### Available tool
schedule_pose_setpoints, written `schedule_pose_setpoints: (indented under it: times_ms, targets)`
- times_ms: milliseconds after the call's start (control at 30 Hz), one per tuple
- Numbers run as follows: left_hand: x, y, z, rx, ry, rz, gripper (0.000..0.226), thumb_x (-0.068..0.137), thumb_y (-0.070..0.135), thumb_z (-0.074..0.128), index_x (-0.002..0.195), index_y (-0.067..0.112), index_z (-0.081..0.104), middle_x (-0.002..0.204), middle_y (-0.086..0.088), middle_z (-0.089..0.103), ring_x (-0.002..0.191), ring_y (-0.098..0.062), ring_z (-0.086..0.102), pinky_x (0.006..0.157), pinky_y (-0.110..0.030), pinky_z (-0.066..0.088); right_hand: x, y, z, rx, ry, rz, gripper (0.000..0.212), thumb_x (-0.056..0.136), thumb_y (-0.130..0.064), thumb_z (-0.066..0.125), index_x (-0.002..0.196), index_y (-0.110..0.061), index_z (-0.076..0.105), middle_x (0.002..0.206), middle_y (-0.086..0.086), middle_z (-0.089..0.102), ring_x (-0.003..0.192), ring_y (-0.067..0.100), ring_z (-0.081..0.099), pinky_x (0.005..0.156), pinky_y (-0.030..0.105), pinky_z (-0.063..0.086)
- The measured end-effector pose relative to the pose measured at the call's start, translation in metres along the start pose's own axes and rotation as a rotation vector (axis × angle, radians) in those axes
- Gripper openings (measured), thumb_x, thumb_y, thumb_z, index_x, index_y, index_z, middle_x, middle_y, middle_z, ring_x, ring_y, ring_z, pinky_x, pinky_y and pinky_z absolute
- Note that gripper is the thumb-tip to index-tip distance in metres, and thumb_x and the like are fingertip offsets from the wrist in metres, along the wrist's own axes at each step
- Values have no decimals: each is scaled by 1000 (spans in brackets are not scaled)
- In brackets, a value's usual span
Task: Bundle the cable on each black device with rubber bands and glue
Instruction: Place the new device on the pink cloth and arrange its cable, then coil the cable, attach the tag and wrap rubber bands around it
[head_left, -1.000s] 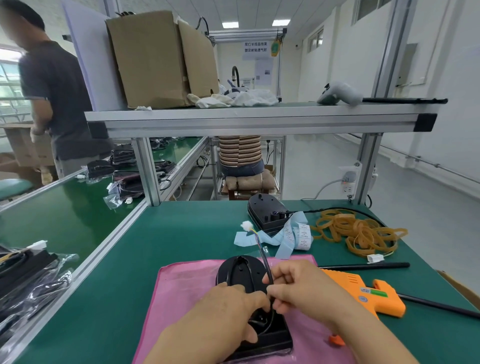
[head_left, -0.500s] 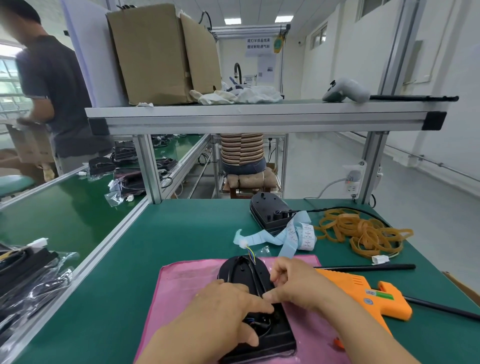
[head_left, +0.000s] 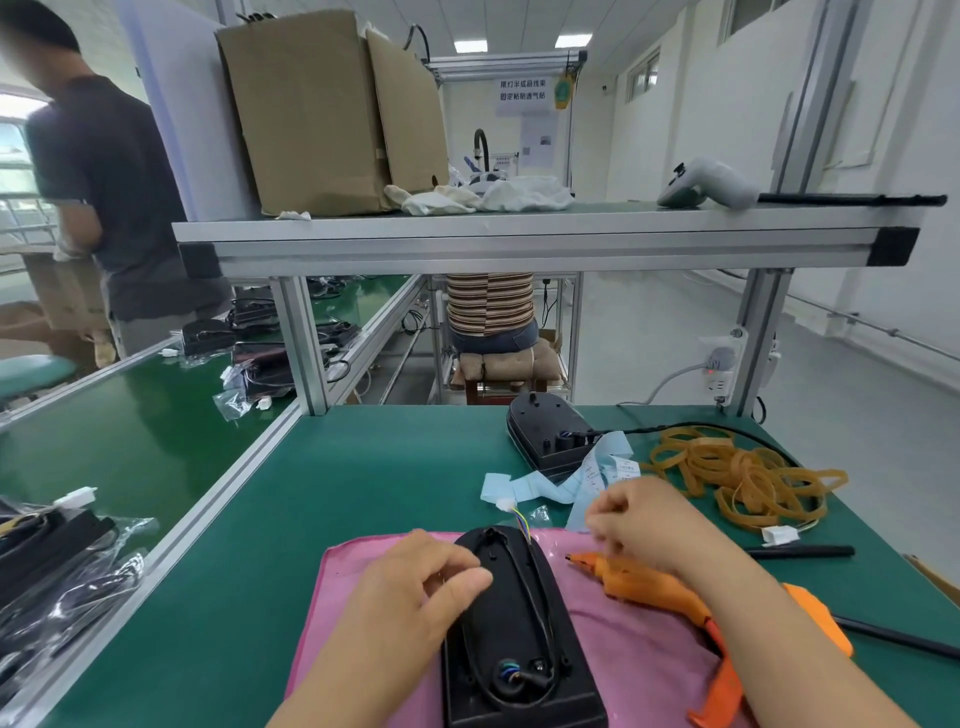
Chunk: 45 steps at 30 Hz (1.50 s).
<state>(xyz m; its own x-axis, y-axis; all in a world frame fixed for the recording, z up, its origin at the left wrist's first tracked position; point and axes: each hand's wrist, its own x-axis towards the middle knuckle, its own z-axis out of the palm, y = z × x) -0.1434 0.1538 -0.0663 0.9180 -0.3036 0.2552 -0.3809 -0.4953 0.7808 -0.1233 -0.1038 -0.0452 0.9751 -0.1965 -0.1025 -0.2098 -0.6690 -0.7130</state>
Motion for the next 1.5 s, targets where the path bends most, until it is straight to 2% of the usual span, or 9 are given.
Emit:
schedule_pose_setpoints:
  times_ms: [200, 333, 533, 700, 867, 1033, 1167, 1267, 1500]
  targets:
    - [17, -2, 5, -71, 98, -96, 15, 91, 30, 66, 77, 32, 72, 84, 10, 66, 82, -2, 60, 78, -19, 45, 52, 3, 4, -97, 354, -45, 16, 91, -17, 61, 80, -28, 64, 91, -8, 68, 81, 10, 58, 66, 25, 42]
    - [28, -4, 6, -96, 124, -100, 15, 90, 30, 66, 79, 39, 71, 87, 16, 67, 84, 1, 61, 74, -11, 43, 73, 30, -9, 220, 619, 192, 13, 91, -11, 62, 102, -17, 65, 114, 6, 67, 100, 23, 59, 83, 37, 49]
    - [45, -3, 15, -119, 149, -113, 16, 90, 31, 66, 80, 43, 69, 86, 20, 66, 79, 2, 59, 73, -20, 43, 80, 42, -5, 200, 405, 289, 7, 93, -17, 63, 95, -10, 65, 109, 15, 67, 93, 28, 60, 86, 47, 54]
    - [61, 5, 25, -110, 147, -86, 14, 90, 34, 64, 81, 43, 68, 86, 20, 64, 78, 2, 58, 67, -10, 39, 76, 37, -3, -71, 648, 139, 17, 90, -30, 66, 101, -18, 62, 106, 3, 65, 87, 19, 57, 68, 31, 43]
    - [76, 16, 36, -86, 84, -69, 18, 92, 33, 63, 75, 34, 69, 84, 22, 63, 77, 3, 57, 66, -5, 38, 81, 26, 19, -337, 166, 217, 39, 93, -42, 52, 114, -10, 61, 113, 10, 66, 94, 25, 60, 77, 29, 46]
    - [86, 29, 45, -86, 30, -49, 18, 92, 35, 61, 76, 33, 69, 82, 14, 65, 75, 1, 57, 64, -9, 42, 83, 27, 35, 141, 285, 290, 20, 84, -25, 70, 78, -12, 56, 88, 10, 65, 80, 26, 59, 64, 32, 49]
    - [93, 35, 47, -90, -1, -61, 19, 92, 33, 60, 76, 35, 69, 75, 21, 63, 70, 7, 56, 61, -5, 39, 79, 23, 30, 787, 226, 394, 17, 83, -3, 73, 83, -13, 59, 72, 11, 58, 53, 15, 42, 43, 23, 38]
    - [103, 36, 50, -80, -8, -78, 16, 92, 32, 59, 80, 32, 70, 73, 19, 63, 67, 9, 55, 58, -8, 36, 71, 16, 25, 932, 112, 391, 18, 84, -1, 72, 88, -15, 62, 64, 6, 56, 47, 7, 32, 36, 16, 21]
    - [122, 36, 67, -44, -14, -80, 11, 95, 27, 59, 92, 35, 67, 95, 14, 64, 81, 4, 58, 63, -9, 38, 55, 5, 25, 1129, -149, 273, 20, 87, 5, 65, 98, -10, 73, 68, 1, 69, 46, 1, 47, 33, 9, 22]
